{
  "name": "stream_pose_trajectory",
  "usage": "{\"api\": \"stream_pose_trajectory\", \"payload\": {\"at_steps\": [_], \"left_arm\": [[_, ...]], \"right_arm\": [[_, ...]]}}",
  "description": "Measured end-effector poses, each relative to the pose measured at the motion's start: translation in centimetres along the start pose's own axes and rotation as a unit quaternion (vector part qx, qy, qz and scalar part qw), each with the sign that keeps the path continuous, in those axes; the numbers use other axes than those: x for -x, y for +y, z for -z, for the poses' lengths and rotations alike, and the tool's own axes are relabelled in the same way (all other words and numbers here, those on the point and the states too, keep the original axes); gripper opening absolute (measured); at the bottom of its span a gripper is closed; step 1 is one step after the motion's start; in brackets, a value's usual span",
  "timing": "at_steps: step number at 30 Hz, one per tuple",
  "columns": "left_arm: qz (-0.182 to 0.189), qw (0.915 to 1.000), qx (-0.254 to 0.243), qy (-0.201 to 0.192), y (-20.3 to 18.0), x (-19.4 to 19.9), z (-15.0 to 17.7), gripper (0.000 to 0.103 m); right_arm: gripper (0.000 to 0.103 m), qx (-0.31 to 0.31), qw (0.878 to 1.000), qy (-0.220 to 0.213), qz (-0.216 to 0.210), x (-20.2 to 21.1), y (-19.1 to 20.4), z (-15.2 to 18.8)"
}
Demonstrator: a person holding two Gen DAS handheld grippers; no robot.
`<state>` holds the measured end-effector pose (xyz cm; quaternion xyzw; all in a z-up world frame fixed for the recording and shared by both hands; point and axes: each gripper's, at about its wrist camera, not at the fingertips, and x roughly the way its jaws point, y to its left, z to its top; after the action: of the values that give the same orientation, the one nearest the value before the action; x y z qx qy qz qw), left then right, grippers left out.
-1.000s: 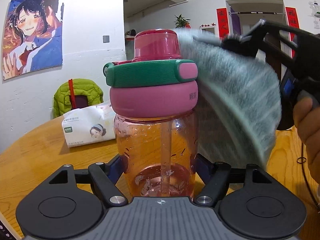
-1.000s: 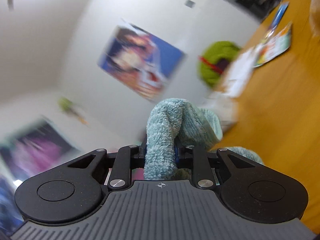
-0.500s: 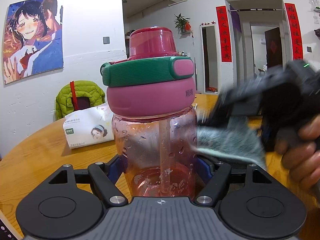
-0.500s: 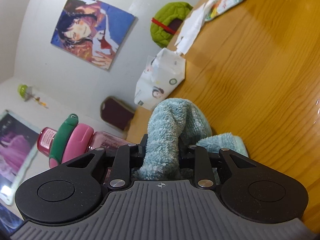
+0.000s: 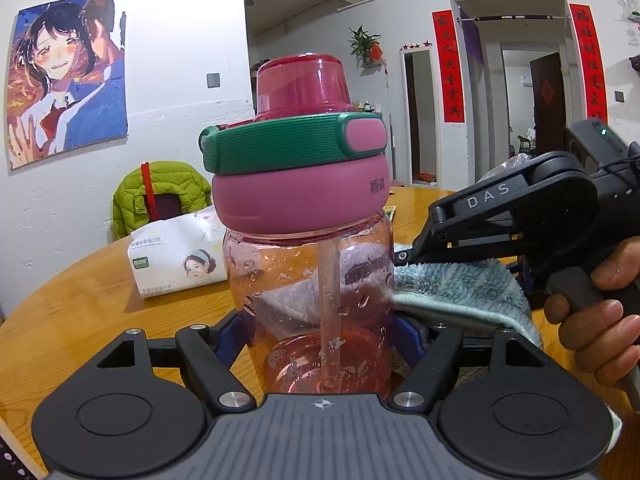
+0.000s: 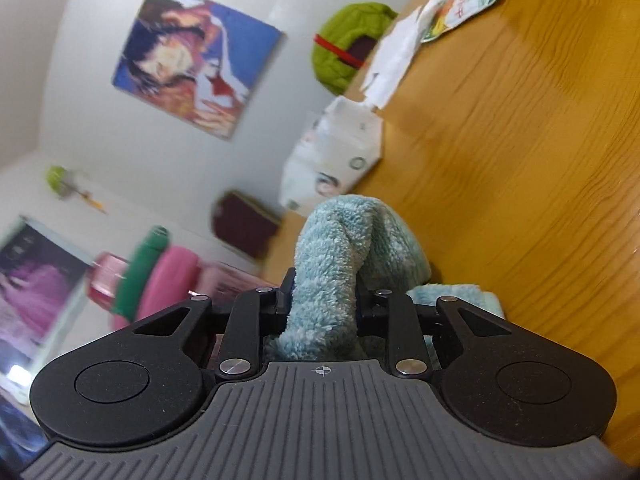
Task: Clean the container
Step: 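Swipe the towel along the bottle body toward the lid, right gripper, then drape the towel over the bottle lid and rub it, right gripper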
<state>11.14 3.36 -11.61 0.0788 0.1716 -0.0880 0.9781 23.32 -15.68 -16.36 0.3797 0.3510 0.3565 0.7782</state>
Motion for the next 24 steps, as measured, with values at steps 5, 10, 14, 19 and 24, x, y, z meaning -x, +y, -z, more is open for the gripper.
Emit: {"api": "stream_pose_trajectory", "payload": {"at_steps": [5, 10, 14, 19, 24], "left_arm": [[-0.031, 0.9993, 0.019, 0.000, -0.2, 2.1, 0.2, 0.085], [-0.024, 0.9996, 0.010, 0.010, -1.3, 3.7, 0.9, 0.084], [-0.023, 0.9997, -0.011, 0.005, -1.9, 2.9, 1.1, 0.080], [-0.013, 0.9999, 0.007, 0.002, 0.3, 1.3, 0.6, 0.078], [0.019, 0.9998, 0.004, 0.002, 1.0, 0.6, 0.5, 0.072]], "right_arm": [[0.028, 0.050, 0.998, -0.037, 0.004, 0.8, 1.1, 0.1], [0.028, 0.064, 0.992, -0.105, -0.006, 2.5, 1.6, -0.2], [0.029, 0.048, 0.996, -0.076, -0.017, 1.5, 1.3, -0.7], [0.029, 0.087, 0.996, -0.027, -0.021, 0.6, 2.8, 0.1], [0.029, 0.090, 0.995, -0.004, -0.033, 0.9, 3.3, 0.5]]}}
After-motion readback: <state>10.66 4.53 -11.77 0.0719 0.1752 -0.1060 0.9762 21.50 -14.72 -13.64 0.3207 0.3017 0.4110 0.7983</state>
